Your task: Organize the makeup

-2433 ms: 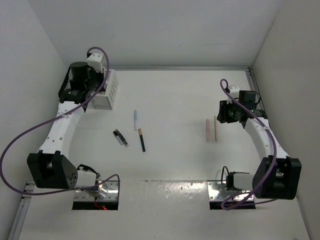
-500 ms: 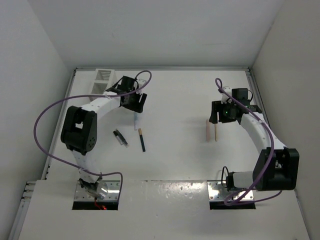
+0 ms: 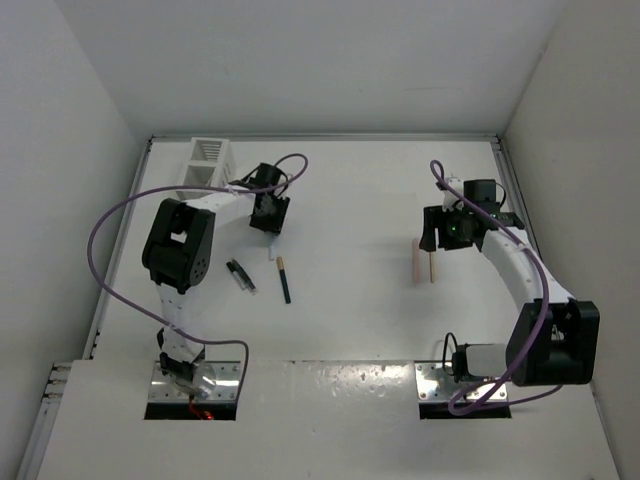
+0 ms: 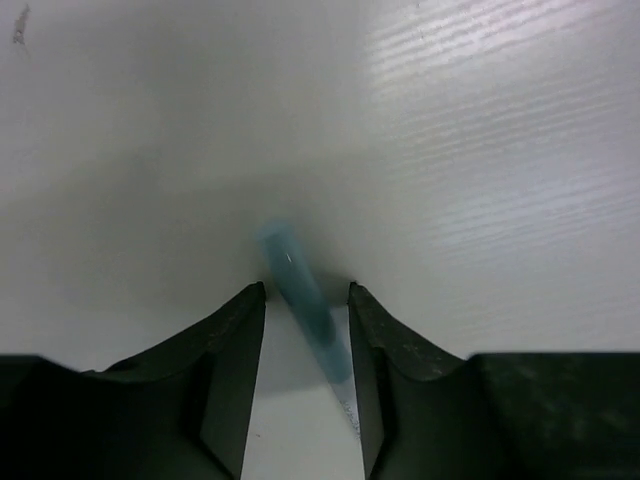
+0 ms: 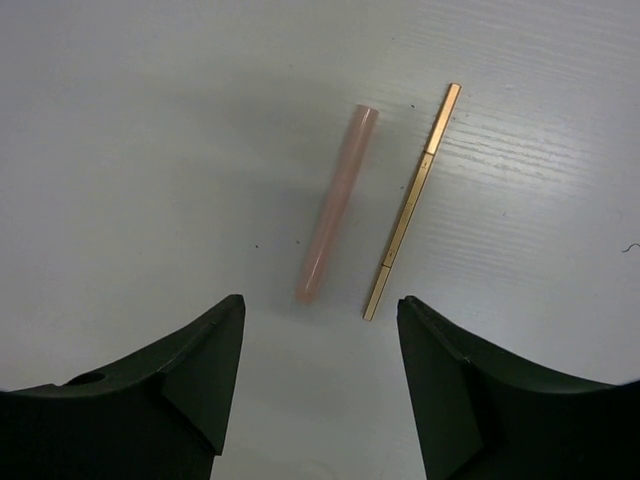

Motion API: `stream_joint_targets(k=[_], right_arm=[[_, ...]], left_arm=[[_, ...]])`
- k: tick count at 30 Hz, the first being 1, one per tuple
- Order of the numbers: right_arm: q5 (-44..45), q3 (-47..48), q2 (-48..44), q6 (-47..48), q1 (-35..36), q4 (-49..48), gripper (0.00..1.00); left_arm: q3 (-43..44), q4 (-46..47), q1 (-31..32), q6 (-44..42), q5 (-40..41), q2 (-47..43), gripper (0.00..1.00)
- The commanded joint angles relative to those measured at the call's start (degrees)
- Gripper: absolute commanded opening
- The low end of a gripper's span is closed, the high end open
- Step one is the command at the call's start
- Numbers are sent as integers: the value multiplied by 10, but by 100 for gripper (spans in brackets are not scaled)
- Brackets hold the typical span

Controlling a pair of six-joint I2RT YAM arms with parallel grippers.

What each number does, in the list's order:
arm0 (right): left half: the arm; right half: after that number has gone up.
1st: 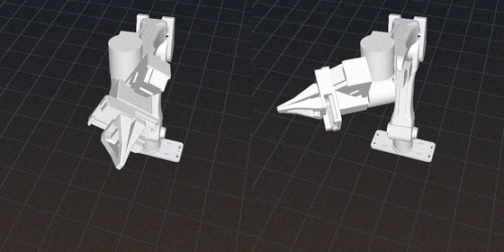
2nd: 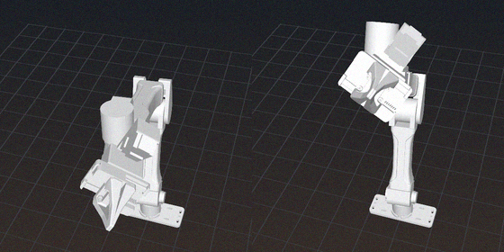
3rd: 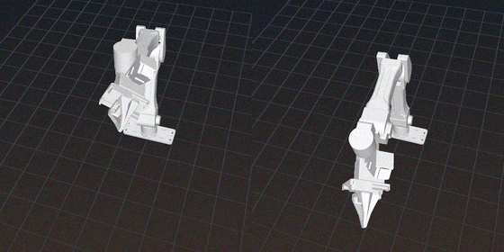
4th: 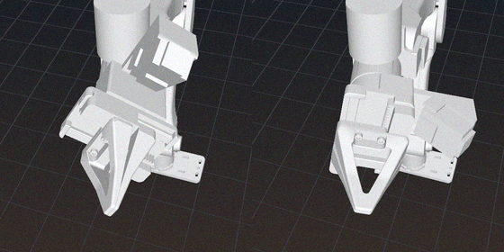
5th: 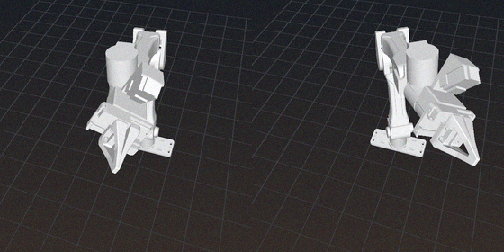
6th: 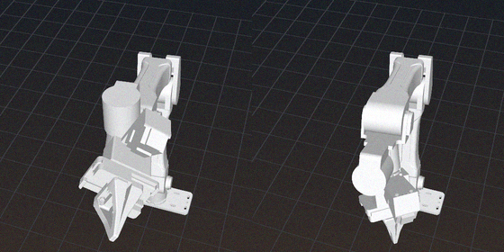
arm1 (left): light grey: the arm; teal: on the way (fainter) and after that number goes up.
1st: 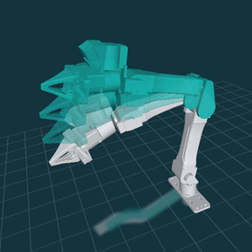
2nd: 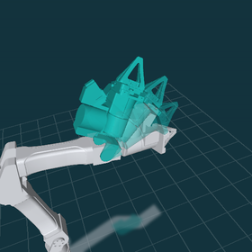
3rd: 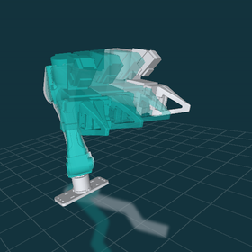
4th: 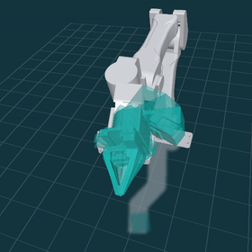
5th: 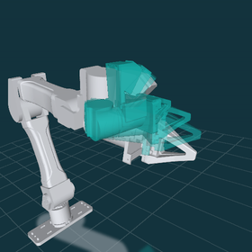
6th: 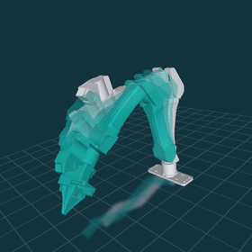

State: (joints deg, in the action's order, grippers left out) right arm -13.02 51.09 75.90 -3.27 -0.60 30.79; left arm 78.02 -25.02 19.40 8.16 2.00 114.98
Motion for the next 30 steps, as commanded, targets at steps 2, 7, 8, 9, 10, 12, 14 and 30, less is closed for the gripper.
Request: stream_joint_targets(k=[2,7,8,9,10,12,14,30], right_arm=[[11,9,-23,16,2,7,63],[21,1,-32,19,2,0,63],[22,-2,-32,16,2,-6,63],[22,-4,-32,14,2,-8,63],[20,-5,-32,14,2,-8,63],[15,-5,-29,7,2,-13,63],[9,-8,-28,2,2,-20,63],[-28,30,24,-19,21,-73,62]], left_arm=[[9,-24,-15,33,8,36,39],[30,-24,-20,33,3,36,13],[47,-24,-20,33,3,36,2],[57,-24,-25,33,-4,36,0],[70,-24,-25,33,-4,36,0],[122,-24,-25,15,-9,36,0],[192,-24,-31,-11,-17,31,0],[276,353,-255,-49,-119,-8,0]])
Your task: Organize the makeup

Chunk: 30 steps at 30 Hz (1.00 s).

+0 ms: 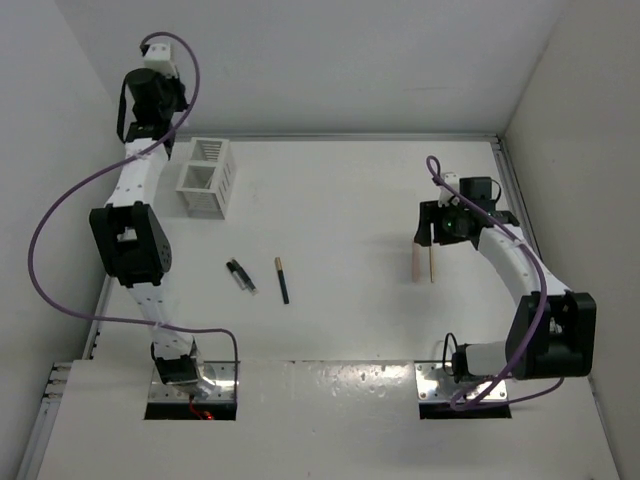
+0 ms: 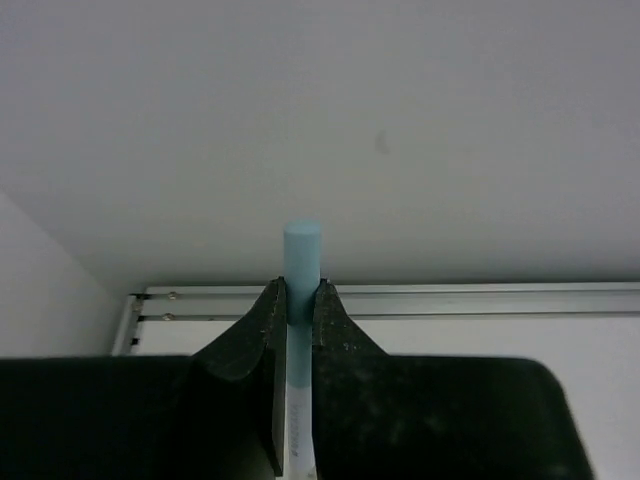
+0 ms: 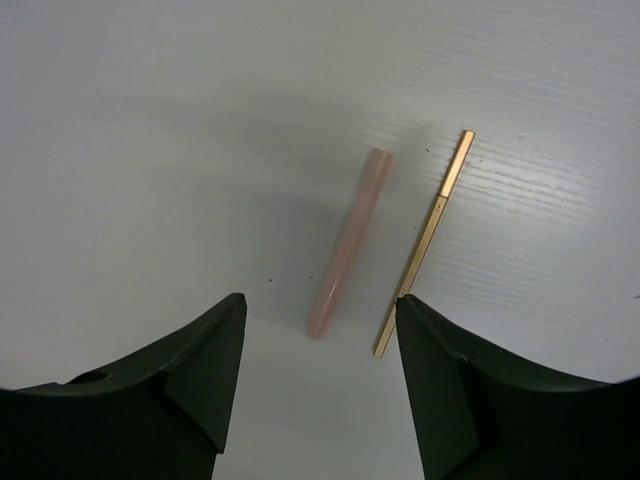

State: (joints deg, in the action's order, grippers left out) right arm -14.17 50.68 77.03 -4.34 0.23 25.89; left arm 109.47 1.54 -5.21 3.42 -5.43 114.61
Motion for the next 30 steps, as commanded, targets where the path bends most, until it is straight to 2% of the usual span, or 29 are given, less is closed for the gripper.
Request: stream_joint_targets(k=[1,7,11,19,21,22,24,25,27,28,29,30], right_arm=[[-16,42,19,-8,15,-24,62],[-8,60,44,-8,29,-23,62],[0,72,57,-8,35,-15,62],[6,93,73,-5,48,-10,62],[8,99,76,-1,46,-4,63],[11,101,73,6,48,-1,65],[13,99,72,6,48,0,66],[15,98,68,7,47,-1,66],[16,93,64,6,48,-1,67],[13,92,64,6,48,-3,67],[13,87,62,5,48,-2,67],[14,86,60,5,49,-5,67]], left_arm=[[-48,103,-15,-2,-64,1,0],[-100,133,-22,-23,-92,18,0],[-100,133,-22,-4,-116,30,0],[-152,163,-22,-16,-109,50,0],[-160,163,-16,-21,-109,50,5],[-167,163,-16,-26,-115,50,14],[-167,163,-16,-34,-115,44,23],[-160,155,-16,-34,-115,44,34],[-139,129,-16,-39,-115,38,47],[-132,118,-16,-39,-121,38,47],[-119,96,-16,-45,-121,33,53],[-114,87,-16,-53,-128,33,54]])
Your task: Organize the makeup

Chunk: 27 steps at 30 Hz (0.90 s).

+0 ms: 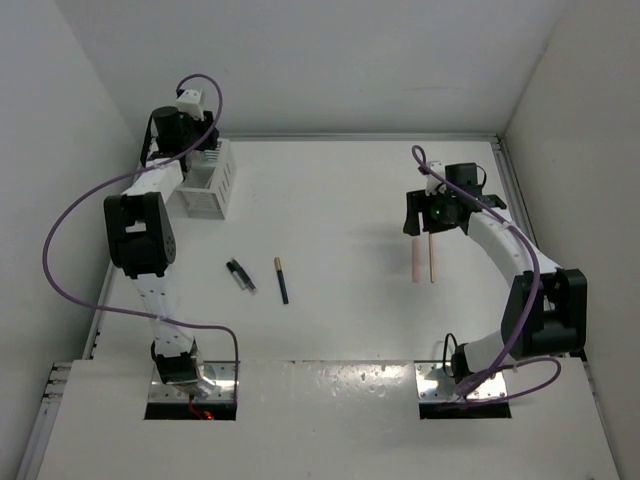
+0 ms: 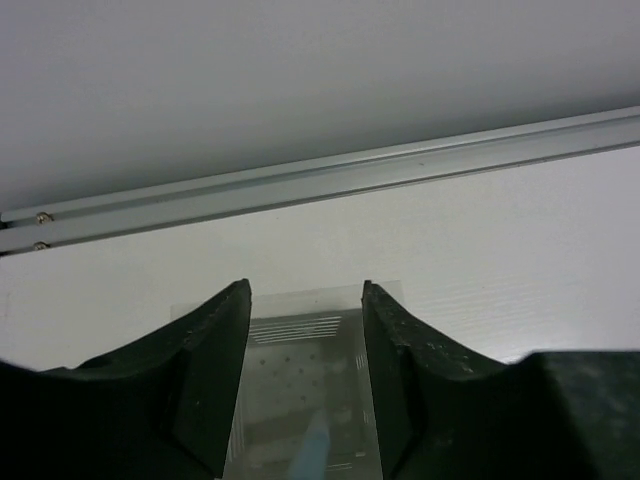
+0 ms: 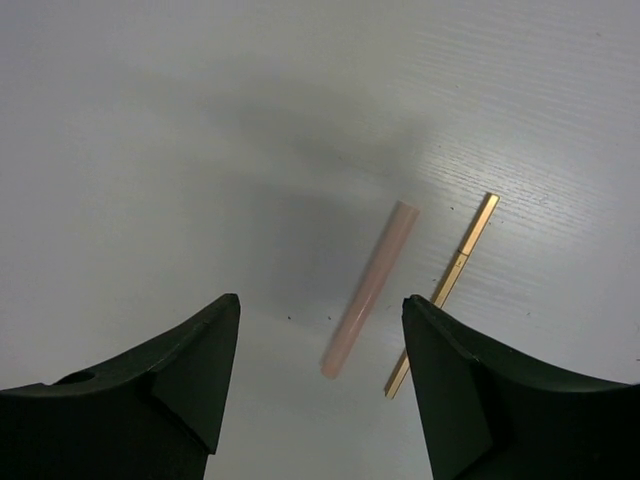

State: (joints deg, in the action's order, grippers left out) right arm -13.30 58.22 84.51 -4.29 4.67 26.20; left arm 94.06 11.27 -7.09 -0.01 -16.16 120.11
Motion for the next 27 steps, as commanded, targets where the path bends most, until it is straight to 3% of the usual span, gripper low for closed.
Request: stream_joint_targets(k=[1,4,5,7,8,11,12,15,21,27], right_arm=[[4,8,-15,3,5,-10,67],[4,-1,-25,3,7,-11,67],[6,-5,-33,1,9,-11,67],[11,-9,-36,3,9,-8,67],[12,-13,-44,0,10,-6,67],[13,-24,-64,-11,14,-5,67],[13,-34,-68,-12,16,-5,67],[16,-55,-98,-19,21,-1,67],[39,-90,-138,-51,33,37,71],[74,-101,-160,-84,47,71,71]], left_arm=[[40,-20,2,-26,-21,-41,54],[46,-77,24,-115,-21,-73,56],[29,-94,35,-192,-21,-107,52],[6,-142,72,-260,-26,-145,51],[6,-207,94,-298,-26,-168,50],[23,-336,130,-299,-26,-175,46],[13,-399,156,-270,-26,-186,46],[-82,-445,208,-154,-14,-211,46],[-257,-450,279,49,17,-256,49],[-327,-444,286,120,17,-236,50]])
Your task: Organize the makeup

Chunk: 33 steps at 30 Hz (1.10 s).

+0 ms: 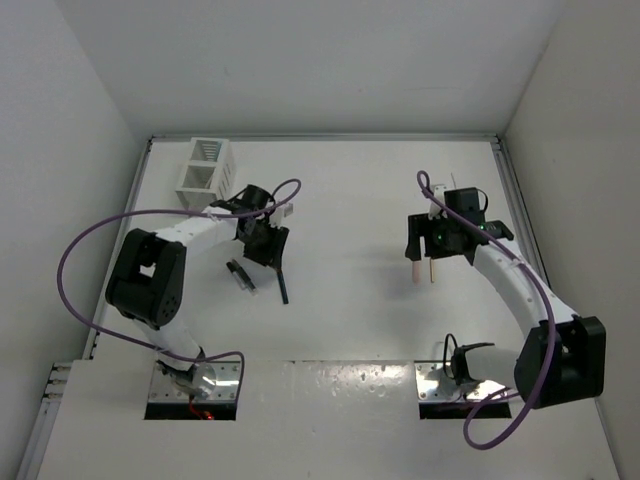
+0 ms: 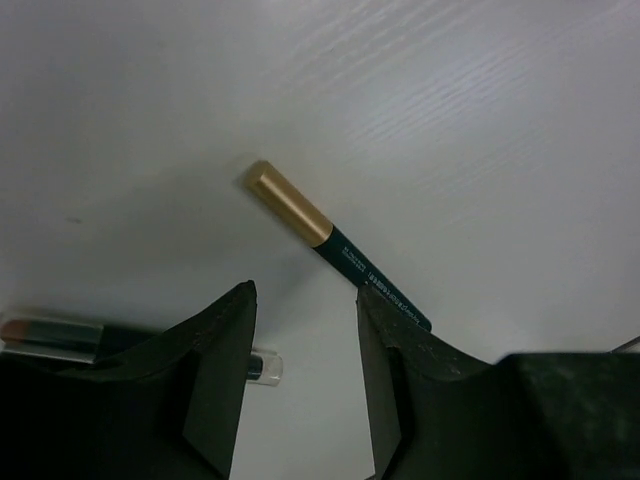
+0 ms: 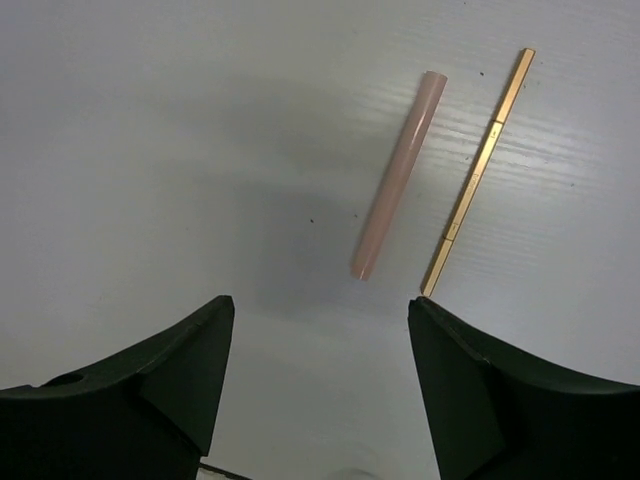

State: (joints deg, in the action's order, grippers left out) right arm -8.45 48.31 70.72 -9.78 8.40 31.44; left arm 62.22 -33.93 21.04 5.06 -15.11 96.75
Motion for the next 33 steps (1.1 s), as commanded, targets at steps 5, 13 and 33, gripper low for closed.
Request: stream_joint_targets(k=[5,13,33], right_arm=[[47,-33,-57,-41,27,25,71],[77,-63,-107,-53,46,54,71],[103,-61,-146,-23,46,57,71]], left_arm=[[-27,43,24,77,26,-18,50],[-9,96,19,116,24,32,50],[49,77,-5,147,12,101,0]])
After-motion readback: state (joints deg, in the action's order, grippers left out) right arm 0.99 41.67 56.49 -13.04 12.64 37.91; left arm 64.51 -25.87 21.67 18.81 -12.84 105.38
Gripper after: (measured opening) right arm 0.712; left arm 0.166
